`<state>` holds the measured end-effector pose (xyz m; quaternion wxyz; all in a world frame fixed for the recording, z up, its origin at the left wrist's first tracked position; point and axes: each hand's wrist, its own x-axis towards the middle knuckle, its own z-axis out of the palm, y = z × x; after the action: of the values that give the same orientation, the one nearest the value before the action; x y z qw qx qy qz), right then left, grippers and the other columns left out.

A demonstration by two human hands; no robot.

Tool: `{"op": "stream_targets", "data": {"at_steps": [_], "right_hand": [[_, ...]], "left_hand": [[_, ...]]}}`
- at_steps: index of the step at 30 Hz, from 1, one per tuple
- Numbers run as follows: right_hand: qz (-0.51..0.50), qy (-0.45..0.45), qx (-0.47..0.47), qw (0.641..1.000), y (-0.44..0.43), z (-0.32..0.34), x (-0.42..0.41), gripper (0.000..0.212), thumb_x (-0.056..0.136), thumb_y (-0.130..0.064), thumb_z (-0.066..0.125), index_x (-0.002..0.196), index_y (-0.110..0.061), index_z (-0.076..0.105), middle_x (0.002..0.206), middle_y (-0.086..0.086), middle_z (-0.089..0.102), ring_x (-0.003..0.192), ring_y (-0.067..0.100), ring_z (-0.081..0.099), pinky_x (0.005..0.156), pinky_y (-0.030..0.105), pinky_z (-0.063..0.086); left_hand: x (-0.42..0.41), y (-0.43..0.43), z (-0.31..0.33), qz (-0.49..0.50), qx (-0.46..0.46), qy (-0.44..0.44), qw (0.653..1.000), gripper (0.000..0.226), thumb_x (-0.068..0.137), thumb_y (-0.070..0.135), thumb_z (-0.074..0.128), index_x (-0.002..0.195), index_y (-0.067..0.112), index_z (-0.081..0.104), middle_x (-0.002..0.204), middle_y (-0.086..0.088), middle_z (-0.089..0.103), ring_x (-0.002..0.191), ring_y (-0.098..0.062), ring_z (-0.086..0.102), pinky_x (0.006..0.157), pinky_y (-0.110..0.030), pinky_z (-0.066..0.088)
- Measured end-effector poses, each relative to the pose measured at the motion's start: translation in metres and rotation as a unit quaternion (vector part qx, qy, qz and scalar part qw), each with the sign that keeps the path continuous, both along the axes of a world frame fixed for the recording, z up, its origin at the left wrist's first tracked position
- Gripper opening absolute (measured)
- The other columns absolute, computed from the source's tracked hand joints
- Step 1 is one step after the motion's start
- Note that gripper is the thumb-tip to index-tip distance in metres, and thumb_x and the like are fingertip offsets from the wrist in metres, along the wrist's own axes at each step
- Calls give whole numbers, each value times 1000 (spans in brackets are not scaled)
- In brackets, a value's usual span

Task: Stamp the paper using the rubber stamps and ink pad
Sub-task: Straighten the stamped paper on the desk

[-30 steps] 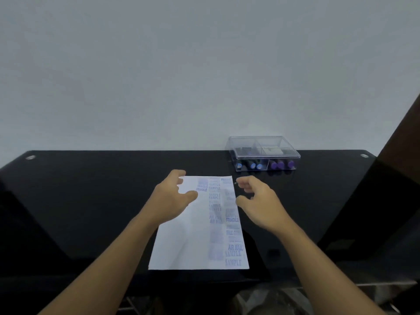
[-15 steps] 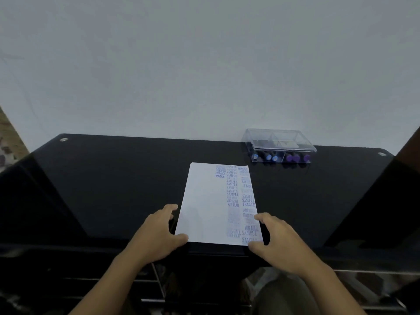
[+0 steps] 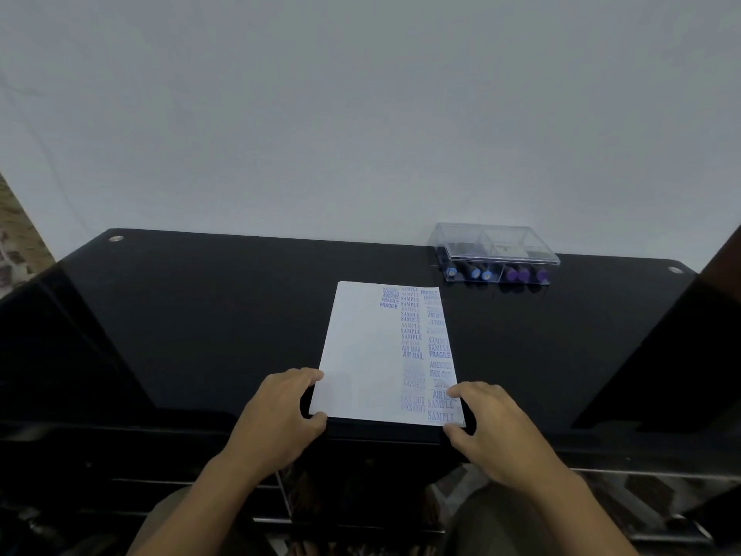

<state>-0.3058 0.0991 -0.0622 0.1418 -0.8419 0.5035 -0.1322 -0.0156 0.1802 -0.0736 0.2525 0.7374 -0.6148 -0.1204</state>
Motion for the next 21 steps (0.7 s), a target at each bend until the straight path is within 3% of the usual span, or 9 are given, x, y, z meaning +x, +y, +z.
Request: {"op": "stream_targets", "data": {"at_steps": [14, 21], "right_hand": [[11, 28, -49, 998, -28, -4, 5, 39, 94, -40, 62, 131, -27, 58, 129, -16, 56, 121, 4, 43, 91, 14, 36], [17, 43, -53, 998, -68, -4, 14, 37, 94, -35, 61, 128, -21, 60, 124, -8, 60, 116, 11, 48, 91, 19, 40]], "left_hand": [[8, -24, -5, 12, -24, -37, 999, 50, 88, 39, 65, 135, 30, 52, 129, 21, 55, 127, -6, 41, 102, -28, 41], [15, -59, -5, 12, -20, -49, 999, 48, 88, 38, 63, 133, 28, 53, 128, 19, 57, 127, -8, 42, 102, -33, 42]]}}
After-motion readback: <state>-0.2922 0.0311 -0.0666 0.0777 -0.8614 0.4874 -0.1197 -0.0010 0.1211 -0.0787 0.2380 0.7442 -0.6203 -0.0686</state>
